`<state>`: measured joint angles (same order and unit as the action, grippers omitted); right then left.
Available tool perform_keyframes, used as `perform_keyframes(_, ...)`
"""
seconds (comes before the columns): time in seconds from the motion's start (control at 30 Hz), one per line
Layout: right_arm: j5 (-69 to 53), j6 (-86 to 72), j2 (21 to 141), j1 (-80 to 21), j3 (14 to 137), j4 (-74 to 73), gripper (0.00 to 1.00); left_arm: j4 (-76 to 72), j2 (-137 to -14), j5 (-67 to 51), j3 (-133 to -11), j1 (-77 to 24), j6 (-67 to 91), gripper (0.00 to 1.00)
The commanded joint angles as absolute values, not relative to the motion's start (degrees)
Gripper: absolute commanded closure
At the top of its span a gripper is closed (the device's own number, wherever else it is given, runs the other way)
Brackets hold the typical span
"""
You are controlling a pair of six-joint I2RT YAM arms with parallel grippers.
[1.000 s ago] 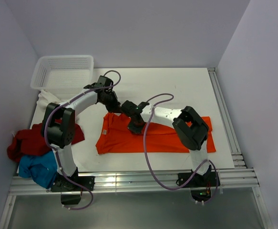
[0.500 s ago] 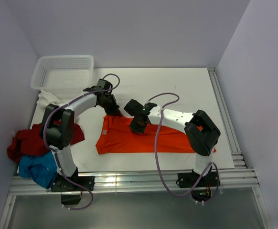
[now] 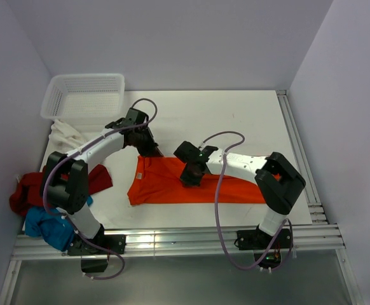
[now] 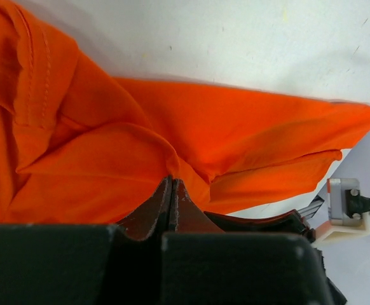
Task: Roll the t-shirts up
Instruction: Fold the tshirt
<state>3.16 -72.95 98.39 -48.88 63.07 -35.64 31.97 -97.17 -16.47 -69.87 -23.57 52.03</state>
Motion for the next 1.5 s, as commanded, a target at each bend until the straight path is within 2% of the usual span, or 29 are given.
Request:
perform_keyframes(0.0, 2.6, -70.6, 95.2, -49.2, 62.0, -34.2, 1.0, 30.9, -93.4, -13.8, -68.7, -25.5, 54.1, 1.0)
perform_keyframes(0.8, -2.0, -57.0, 93.8, -47.2, 58.6, -32.3, 1.0, 32.1, -75.9, -4.7, -52.9, -33.4, 65.8, 1.0)
perform_keyframes(1.47, -4.0, -50.6, 92.7, -44.9, 57.4, -32.7, 1.0, 31.6, -67.3, -0.4, -41.0, -42.4, 77.3, 1.0)
